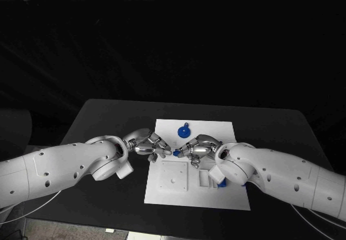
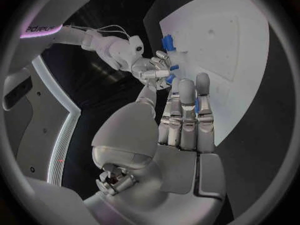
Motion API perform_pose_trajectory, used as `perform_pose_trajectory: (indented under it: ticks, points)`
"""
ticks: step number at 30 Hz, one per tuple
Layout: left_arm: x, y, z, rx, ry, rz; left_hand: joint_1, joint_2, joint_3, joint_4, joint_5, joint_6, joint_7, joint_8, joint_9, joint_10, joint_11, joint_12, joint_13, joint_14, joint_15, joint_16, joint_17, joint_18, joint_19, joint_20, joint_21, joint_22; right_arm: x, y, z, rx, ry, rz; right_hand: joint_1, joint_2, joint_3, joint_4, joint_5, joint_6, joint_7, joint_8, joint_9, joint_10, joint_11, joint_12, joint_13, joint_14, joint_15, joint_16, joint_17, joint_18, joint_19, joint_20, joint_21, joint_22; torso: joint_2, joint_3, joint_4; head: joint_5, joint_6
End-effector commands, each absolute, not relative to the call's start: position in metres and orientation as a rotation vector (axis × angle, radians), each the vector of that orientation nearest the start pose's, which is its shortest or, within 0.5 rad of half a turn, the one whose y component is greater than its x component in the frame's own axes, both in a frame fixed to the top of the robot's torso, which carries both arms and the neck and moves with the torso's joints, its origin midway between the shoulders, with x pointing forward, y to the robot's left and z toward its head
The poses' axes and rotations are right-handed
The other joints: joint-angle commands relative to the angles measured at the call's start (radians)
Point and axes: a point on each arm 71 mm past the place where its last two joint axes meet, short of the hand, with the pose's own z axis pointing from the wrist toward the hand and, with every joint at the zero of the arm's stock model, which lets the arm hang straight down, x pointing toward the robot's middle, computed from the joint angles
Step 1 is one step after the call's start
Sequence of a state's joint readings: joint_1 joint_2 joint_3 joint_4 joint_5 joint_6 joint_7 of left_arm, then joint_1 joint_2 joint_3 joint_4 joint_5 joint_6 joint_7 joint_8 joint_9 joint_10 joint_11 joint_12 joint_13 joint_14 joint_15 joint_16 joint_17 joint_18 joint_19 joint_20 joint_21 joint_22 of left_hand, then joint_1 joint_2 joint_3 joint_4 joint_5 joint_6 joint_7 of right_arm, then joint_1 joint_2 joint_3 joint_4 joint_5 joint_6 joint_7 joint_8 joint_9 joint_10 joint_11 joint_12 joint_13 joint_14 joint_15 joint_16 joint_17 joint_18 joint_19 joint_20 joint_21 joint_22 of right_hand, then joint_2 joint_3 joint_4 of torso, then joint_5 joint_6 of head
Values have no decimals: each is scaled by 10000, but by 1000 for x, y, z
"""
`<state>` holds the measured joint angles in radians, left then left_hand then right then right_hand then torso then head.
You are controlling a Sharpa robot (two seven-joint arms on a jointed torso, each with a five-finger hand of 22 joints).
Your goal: Assemble the parts on the task board
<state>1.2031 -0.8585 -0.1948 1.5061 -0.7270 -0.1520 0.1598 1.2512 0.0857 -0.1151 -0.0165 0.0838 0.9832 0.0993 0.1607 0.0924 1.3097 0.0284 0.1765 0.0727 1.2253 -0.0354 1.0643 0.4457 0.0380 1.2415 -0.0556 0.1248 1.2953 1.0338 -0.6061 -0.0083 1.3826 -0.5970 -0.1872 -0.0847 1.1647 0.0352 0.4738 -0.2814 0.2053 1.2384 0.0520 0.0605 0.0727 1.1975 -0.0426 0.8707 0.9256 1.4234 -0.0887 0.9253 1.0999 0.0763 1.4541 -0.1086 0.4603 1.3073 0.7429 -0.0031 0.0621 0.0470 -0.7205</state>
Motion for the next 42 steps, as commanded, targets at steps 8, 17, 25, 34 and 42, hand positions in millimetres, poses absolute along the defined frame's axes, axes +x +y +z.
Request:
perform_pose_trajectory:
  ticks: [8,17,25,34,42]
  points:
    - [450,194,-243,-1348,20311,-11189,-146,-378,-322,331,-324,-226,169,-112,-257,-31,113,183,40,47,44,86,-47,93,114,29,22,-3,459,-116,-280,6710,21927,12107,-76,-24,56,12,33,56,-23,41,1892,67,32,19,20,-27,-65,44,21,-161,-9,-79,1,520,5,9,7,-17,-33]
    - [450,192,-243,-1172,20285,-10795,-68,-379,-299,507,-327,-261,213,-95,-255,-48,133,245,37,122,48,87,-62,125,215,31,-10,-41,457,-118,-280,6594,22119,12185,-71,-25,51,10,36,52,-21,38,1902,70,32,23,29,-24,-64,65,38,-165,-10,-78,22,525,5,10,6,-24,-70]
    - [449,190,-244,-1108,20426,-10586,19,-191,-207,554,-317,-24,133,49,-232,-5,84,301,49,173,15,102,-56,128,265,12,-9,-48,456,-118,-280,6559,22192,12191,-71,-25,51,10,36,52,-21,38,1902,70,32,23,29,-24,-64,65,38,-165,-10,-78,22,525,5,6,9,-38,-102]
    - [447,184,-244,-978,20575,-10655,304,285,13,448,-207,269,64,72,-252,10,36,329,36,201,-21,120,-45,101,290,-27,13,-18,455,-117,-280,6530,22221,12218,-65,-32,37,4,48,61,-25,42,1930,67,31,19,38,-29,-64,70,49,-172,-18,-79,40,527,2,2,11,-57,-135]
    - [447,181,-244,-982,20572,-10634,480,563,83,302,359,453,7,-59,-255,52,1,303,11,243,-53,143,-28,90,317,-61,53,42,455,-116,-280,6515,22252,12226,-65,-32,37,4,48,61,-25,42,1930,67,31,19,38,-29,-64,70,49,-172,-18,-79,40,527,2,2,12,-61,-155]
